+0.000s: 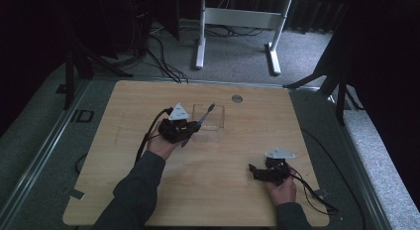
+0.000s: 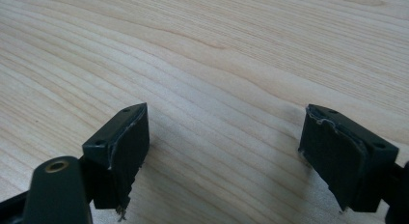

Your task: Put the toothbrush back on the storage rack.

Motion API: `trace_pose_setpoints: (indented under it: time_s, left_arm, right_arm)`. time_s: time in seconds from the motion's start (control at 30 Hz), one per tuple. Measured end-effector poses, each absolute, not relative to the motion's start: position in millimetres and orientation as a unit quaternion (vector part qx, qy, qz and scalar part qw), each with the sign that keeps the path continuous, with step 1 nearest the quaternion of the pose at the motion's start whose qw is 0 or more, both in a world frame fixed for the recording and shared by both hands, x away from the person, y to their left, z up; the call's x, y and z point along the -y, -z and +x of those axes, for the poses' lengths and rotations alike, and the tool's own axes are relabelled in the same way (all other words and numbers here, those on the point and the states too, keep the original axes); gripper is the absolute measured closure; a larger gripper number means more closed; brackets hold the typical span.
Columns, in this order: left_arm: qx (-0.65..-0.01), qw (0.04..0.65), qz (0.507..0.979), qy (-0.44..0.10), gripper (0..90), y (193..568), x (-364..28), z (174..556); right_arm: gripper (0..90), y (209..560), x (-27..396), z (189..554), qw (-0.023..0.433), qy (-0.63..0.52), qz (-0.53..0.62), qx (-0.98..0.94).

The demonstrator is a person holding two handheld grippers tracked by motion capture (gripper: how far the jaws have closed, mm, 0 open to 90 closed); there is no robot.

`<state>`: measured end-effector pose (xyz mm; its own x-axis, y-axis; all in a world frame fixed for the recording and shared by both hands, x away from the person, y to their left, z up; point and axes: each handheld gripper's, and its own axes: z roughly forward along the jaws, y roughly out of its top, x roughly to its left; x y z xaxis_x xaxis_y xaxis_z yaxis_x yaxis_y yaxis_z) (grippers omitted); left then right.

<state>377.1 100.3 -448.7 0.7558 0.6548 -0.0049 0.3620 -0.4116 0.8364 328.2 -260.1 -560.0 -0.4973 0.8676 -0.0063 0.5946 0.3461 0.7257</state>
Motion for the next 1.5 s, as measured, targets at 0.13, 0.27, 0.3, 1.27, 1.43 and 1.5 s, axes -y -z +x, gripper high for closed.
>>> trace_pose_setpoints:
  time_s: [0.13, 0.27, 0.3, 1.27, 1.43, 1.5]
  left_arm:
    - [-0.309, 0.449, 0.822, -0.164, 79.0, 449.1, -99.5, 377.8]
    - [-0.310, 0.451, 0.820, -0.165, 79.0, 448.7, -98.7, 377.9]
    - [-0.311, 0.452, 0.819, -0.166, 79.0, 448.6, -98.3, 377.8]
    - [-0.314, 0.499, 0.787, -0.184, 79.0, 442.3, -97.7, 380.1]
    - [-0.314, 0.502, 0.784, -0.185, 79.0, 440.6, -97.4, 380.4]
    - [-0.315, 0.503, 0.784, -0.184, 79.0, 440.0, -96.7, 381.0]
  right_arm:
    - [17.7, 560.0, 260.1, 328.2, 0.200, -0.340, 0.460, -0.796]
    - [17.7, 560.0, 260.1, 328.1, 0.200, -0.340, 0.460, -0.795]
    - [17.7, 560.0, 260.1, 328.1, 0.200, -0.340, 0.460, -0.795]
    - [17.6, 560.1, 260.0, 328.2, 0.200, -0.340, 0.460, -0.796]
    - [17.7, 560.0, 259.9, 328.1, 0.199, -0.340, 0.460, -0.796]
    - [17.7, 560.0, 260.0, 328.1, 0.200, -0.340, 0.459, -0.796]
